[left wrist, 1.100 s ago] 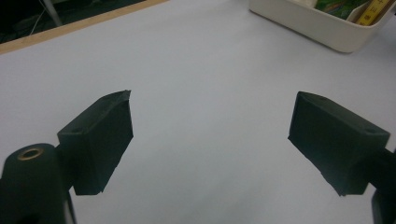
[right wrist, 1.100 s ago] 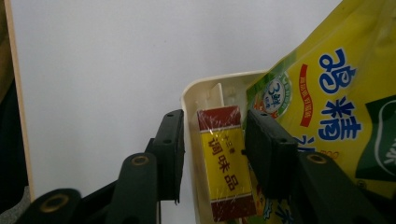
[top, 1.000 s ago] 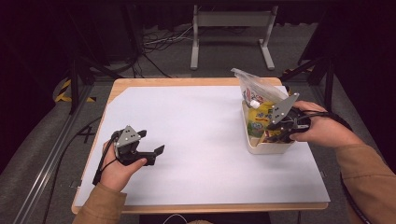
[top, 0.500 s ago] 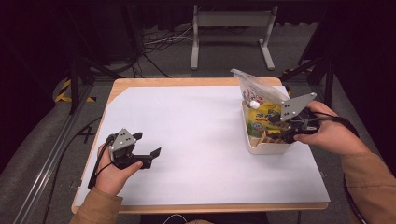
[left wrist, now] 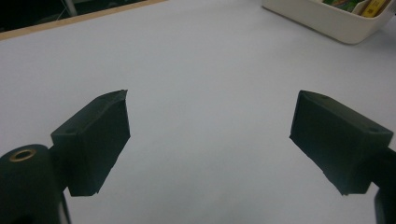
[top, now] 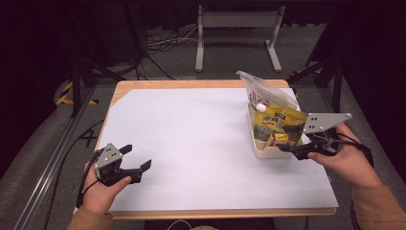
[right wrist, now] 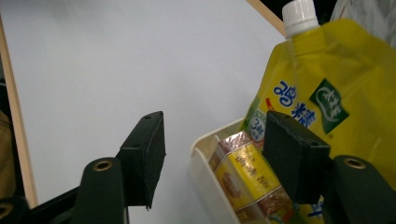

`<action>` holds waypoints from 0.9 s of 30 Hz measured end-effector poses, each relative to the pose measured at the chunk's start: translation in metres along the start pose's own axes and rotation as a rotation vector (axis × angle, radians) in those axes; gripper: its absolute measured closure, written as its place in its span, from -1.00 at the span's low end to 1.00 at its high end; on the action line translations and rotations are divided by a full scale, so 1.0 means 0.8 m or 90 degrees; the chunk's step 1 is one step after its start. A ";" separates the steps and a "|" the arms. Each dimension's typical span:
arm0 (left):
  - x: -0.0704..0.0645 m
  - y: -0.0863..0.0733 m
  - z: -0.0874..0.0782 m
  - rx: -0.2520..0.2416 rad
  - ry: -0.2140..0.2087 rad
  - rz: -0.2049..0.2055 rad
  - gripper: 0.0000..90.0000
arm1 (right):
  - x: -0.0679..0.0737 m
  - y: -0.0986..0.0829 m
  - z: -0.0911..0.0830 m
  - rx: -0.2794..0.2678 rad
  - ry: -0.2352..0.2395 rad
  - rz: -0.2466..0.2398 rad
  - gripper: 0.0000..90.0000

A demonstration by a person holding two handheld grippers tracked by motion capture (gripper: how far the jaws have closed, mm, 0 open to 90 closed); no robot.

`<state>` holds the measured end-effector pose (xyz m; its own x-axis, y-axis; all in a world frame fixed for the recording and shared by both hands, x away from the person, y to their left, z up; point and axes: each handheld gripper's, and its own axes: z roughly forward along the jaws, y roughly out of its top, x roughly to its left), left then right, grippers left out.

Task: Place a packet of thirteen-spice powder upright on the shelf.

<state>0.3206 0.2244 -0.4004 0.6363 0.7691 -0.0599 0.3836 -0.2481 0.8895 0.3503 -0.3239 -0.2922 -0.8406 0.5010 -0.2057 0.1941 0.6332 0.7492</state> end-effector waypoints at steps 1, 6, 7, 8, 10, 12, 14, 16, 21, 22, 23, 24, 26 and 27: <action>0.001 -0.002 -0.001 -0.002 0.001 0.000 -0.73 | 0.002 -0.006 0.001 -0.008 0.000 0.011 -0.13; 0.002 -0.011 0.000 -0.010 0.004 0.002 -0.74 | 0.012 -0.033 0.008 -0.032 -0.001 0.048 -0.11; 0.002 -0.011 0.000 -0.012 0.005 0.005 -0.74 | 0.014 -0.038 0.008 -0.036 -0.003 0.055 -0.11; 0.003 -0.012 0.000 -0.013 0.006 0.010 -0.74 | 0.015 -0.041 0.009 -0.040 -0.004 0.060 -0.11; 0.003 -0.013 0.001 -0.019 0.005 0.009 -0.74 | 0.020 -0.052 0.012 -0.045 -0.007 0.074 -0.11; 0.004 -0.013 0.001 -0.021 0.003 0.009 -0.74 | 0.022 -0.061 0.015 -0.046 -0.008 0.082 -0.12; 0.004 -0.014 0.000 -0.024 0.002 0.012 -0.74 | 0.025 -0.073 0.019 -0.047 -0.013 0.093 -0.12; 0.005 -0.016 0.001 -0.025 0.000 0.012 -0.74 | 0.027 -0.083 0.023 -0.048 -0.014 0.106 -0.12; 0.007 -0.019 0.003 -0.024 0.000 0.001 -0.74 | 0.030 -0.109 0.038 -0.035 -0.020 0.131 -0.15; 0.007 -0.020 0.004 -0.023 -0.001 0.002 -0.74 | 0.030 -0.113 0.040 -0.029 -0.020 0.134 -0.15; 0.007 -0.020 0.004 -0.022 -0.002 0.002 -0.74 | 0.030 -0.117 0.043 -0.024 -0.019 0.136 -0.15; 0.008 -0.021 0.005 -0.023 -0.001 0.004 -0.74 | 0.030 -0.119 0.044 -0.018 -0.021 0.138 -0.16; 0.009 -0.022 0.005 -0.023 -0.002 0.002 -0.74 | 0.030 -0.122 0.046 -0.019 -0.020 0.142 -0.17; 0.009 -0.022 0.005 -0.025 -0.001 0.002 -0.74 | 0.031 -0.122 0.046 -0.020 -0.019 0.142 -0.18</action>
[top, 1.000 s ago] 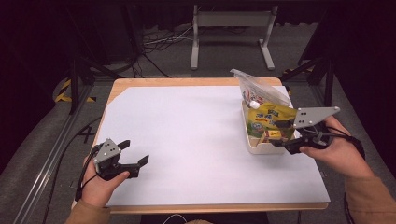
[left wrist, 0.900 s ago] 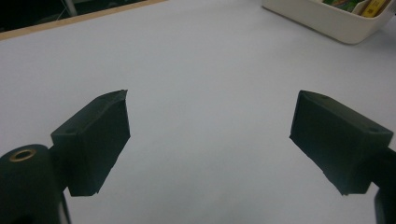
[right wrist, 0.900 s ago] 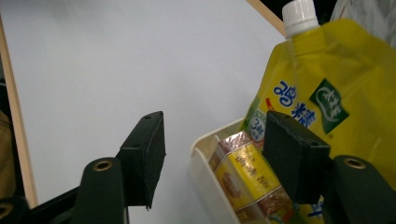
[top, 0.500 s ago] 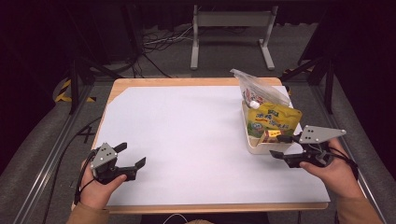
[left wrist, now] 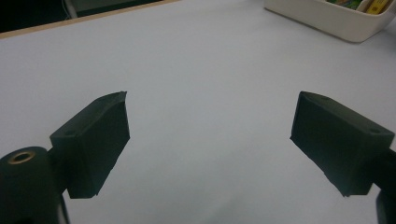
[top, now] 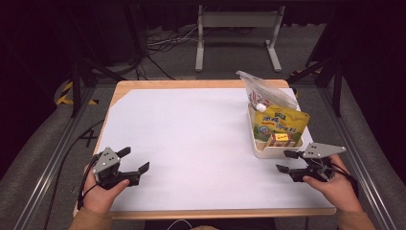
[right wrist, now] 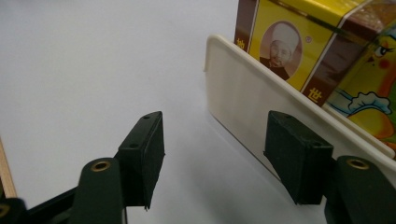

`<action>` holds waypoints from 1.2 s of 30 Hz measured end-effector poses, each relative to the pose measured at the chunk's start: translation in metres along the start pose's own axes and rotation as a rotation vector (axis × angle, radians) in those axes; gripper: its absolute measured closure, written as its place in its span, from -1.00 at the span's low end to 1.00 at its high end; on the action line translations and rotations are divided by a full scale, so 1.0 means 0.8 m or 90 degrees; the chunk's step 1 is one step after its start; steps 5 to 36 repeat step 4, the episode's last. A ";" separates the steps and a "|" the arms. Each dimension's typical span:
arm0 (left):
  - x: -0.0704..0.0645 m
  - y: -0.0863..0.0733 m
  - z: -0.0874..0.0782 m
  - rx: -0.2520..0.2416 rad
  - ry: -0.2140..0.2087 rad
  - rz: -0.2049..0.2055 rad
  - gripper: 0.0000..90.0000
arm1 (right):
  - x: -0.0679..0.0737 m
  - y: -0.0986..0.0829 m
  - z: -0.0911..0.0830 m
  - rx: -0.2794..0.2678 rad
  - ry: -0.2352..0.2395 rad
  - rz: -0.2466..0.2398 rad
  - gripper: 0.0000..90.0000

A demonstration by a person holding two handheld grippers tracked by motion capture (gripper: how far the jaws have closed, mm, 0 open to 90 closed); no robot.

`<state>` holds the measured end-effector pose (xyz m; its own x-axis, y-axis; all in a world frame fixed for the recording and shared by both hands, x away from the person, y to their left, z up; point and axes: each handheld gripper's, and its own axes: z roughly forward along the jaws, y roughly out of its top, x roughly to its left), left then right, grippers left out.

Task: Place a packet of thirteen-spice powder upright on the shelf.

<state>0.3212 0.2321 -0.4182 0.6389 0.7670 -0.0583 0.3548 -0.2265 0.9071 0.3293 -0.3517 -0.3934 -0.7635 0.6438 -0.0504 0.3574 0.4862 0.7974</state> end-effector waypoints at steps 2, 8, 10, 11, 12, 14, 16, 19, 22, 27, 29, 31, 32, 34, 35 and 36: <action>0.001 0.000 0.000 -0.002 0.000 0.003 -0.74 | 0.001 0.000 0.000 -0.004 0.005 -0.002 -0.21; 0.001 -0.001 -0.001 -0.003 -0.001 0.006 -0.74 | 0.002 0.000 0.001 -0.008 0.010 -0.002 -0.25; 0.001 -0.001 -0.001 -0.003 -0.001 0.006 -0.74 | 0.002 0.000 0.001 -0.008 0.010 -0.002 -0.25; 0.001 -0.001 -0.001 -0.003 -0.001 0.006 -0.74 | 0.002 0.000 0.001 -0.008 0.010 -0.002 -0.25; 0.001 -0.001 -0.001 -0.003 -0.001 0.006 -0.74 | 0.002 0.000 0.001 -0.008 0.010 -0.002 -0.25; 0.001 -0.001 -0.001 -0.003 -0.001 0.006 -0.74 | 0.002 0.000 0.001 -0.008 0.010 -0.002 -0.25; 0.001 -0.001 -0.001 -0.003 -0.001 0.006 -0.74 | 0.002 0.000 0.001 -0.008 0.010 -0.002 -0.25; 0.001 -0.001 -0.001 -0.003 -0.001 0.006 -0.74 | 0.002 0.000 0.001 -0.008 0.010 -0.002 -0.25; 0.001 -0.001 -0.001 -0.003 -0.001 0.006 -0.74 | 0.002 0.000 0.001 -0.008 0.010 -0.002 -0.25; 0.001 -0.001 -0.001 -0.003 -0.001 0.006 -0.74 | 0.002 0.000 0.001 -0.008 0.010 -0.002 -0.25; 0.001 -0.001 -0.001 -0.003 -0.001 0.006 -0.74 | 0.002 0.000 0.001 -0.008 0.010 -0.002 -0.25; 0.001 -0.001 -0.001 -0.003 -0.001 0.006 -0.74 | 0.002 0.000 0.001 -0.008 0.010 -0.002 -0.25; 0.001 -0.001 -0.001 -0.003 -0.001 0.006 -0.74 | 0.002 0.000 0.001 -0.008 0.010 -0.002 -0.25; 0.001 -0.001 -0.001 -0.003 -0.001 0.006 -0.74 | 0.002 0.000 0.001 -0.008 0.010 -0.002 -0.25; 0.001 -0.001 -0.001 -0.003 -0.001 0.006 -0.74 | 0.002 0.000 0.001 -0.008 0.010 -0.002 -0.25; 0.001 -0.001 -0.001 -0.003 -0.001 0.006 -0.74 | 0.002 0.000 0.001 -0.008 0.010 -0.002 -0.25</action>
